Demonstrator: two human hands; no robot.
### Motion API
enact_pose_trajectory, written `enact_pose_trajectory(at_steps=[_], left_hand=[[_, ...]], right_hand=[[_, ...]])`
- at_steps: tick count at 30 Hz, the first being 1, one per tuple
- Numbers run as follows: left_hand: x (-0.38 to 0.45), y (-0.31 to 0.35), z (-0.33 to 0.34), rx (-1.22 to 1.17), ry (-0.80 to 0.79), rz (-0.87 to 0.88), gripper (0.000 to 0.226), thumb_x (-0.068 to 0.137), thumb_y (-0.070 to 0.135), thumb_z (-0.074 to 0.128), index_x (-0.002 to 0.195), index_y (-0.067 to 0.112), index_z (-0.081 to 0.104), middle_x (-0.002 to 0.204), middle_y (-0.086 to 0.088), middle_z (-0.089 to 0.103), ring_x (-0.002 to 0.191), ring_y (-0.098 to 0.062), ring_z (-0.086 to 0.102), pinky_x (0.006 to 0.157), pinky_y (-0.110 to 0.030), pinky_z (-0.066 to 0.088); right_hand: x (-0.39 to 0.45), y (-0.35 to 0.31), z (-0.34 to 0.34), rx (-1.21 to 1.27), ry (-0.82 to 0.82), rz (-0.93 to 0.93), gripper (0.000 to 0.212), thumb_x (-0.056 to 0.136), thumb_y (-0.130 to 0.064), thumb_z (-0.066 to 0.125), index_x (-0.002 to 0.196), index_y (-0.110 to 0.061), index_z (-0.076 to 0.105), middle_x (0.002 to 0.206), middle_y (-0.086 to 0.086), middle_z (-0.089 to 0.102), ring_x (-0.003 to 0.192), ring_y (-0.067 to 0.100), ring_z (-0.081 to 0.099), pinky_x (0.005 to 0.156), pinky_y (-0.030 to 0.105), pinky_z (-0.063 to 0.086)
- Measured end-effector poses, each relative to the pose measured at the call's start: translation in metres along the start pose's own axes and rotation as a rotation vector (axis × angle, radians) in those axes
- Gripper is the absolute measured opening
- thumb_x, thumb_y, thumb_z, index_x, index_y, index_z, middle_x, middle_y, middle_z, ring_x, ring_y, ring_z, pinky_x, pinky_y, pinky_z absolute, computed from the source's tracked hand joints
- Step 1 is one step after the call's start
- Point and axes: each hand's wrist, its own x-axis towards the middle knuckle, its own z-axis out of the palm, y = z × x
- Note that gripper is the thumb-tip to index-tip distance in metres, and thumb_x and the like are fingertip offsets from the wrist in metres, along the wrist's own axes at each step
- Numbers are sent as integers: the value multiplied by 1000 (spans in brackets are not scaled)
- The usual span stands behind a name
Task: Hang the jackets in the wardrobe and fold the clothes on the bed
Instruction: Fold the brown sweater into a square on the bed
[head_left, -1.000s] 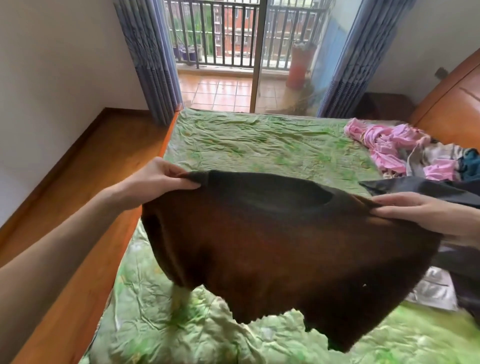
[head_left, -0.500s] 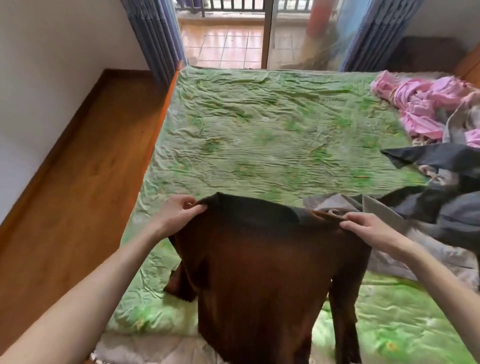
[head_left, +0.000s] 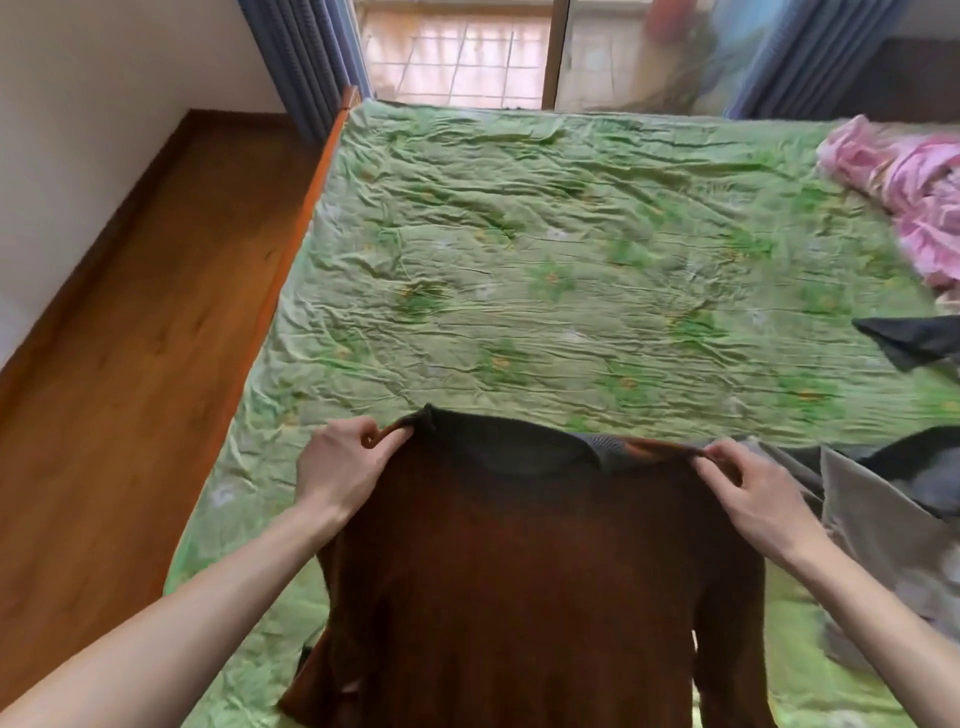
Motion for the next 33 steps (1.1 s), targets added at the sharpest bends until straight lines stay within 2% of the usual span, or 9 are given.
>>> enact_pose_trajectory(at_steps=[4, 7, 12, 14, 17, 20, 23, 26, 33], left_hand=[[61, -5, 62, 83, 27, 66, 55, 89, 65, 69, 58, 24, 48, 57, 6, 57, 62, -22, 64, 57, -33, 49], [107, -14, 112, 176, 19, 105, 47, 88, 65, 69, 66, 25, 59, 66, 0, 66, 71, -28, 69, 60, -32, 46], [175, -12, 194, 127, 134, 111, 33, 93, 56, 69, 85, 23, 69, 81, -6, 73, 83, -33, 71, 65, -34, 43], [186, -22, 231, 124, 166, 111, 24, 95, 45, 68, 105, 23, 68, 101, -9, 71, 100, -35, 66, 79, -40, 45], [171, -37, 277, 190, 248, 284, 46, 100, 34, 59, 141, 15, 53, 139, -12, 51, 128, -34, 47, 109, -48, 35], [143, -50, 310, 237, 123, 506, 62, 104, 44, 44, 156, 10, 40, 163, -12, 36, 152, -32, 31, 124, -51, 26], [135, -64, 331, 327, -28, 515, 77, 104, 58, 29, 165, 12, 22, 174, -10, 16, 162, -24, 8, 129, -51, 15], [140, -69, 338, 378, -65, 507, 81, 100, 67, 23, 168, 23, 11, 175, -8, 5, 162, -24, -2, 130, -53, 9], [136, -60, 337, 526, -143, 423, 84, 95, 75, 11, 167, 33, -2, 175, -6, -5, 161, -26, -10, 128, -58, 3]], right_hand=[[72, 22, 46, -232, 166, -11, 27, 93, -43, 71, 83, -18, 68, 69, 8, 68, 75, 34, 71, 58, 37, 43], [119, 47, 79, -324, 211, 39, 44, 92, -55, 67, 70, -18, 57, 62, 5, 59, 75, 35, 70, 55, 36, 39], [198, 89, 124, -326, 407, 88, 47, 92, -60, 61, 84, -14, 65, 82, 24, 71, 82, 44, 70, 66, 42, 46], [219, 103, 149, -365, 467, 53, 43, 95, -57, 57, 93, -14, 64, 88, 24, 66, 87, 43, 65, 70, 45, 48], [219, 117, 187, -399, 568, -231, 33, 98, -30, 53, 120, -7, 63, 116, 21, 60, 110, 43, 57, 93, 54, 46], [197, 109, 226, -205, 328, -544, 37, 103, -21, 53, 135, -7, 64, 141, 13, 58, 134, 31, 54, 115, 47, 41], [200, 117, 254, -374, 43, -446, 62, 105, -54, 36, 161, -26, 35, 170, -1, 27, 158, 18, 21, 128, 44, 21], [219, 124, 263, -481, -3, -292, 73, 102, -69, 19, 165, -37, 6, 172, -13, 4, 160, 11, 1, 130, 43, 7], [211, 114, 263, -557, -56, -211, 77, 98, -70, 6, 165, -35, -4, 173, -9, -4, 159, 10, -9, 130, 42, 3]])
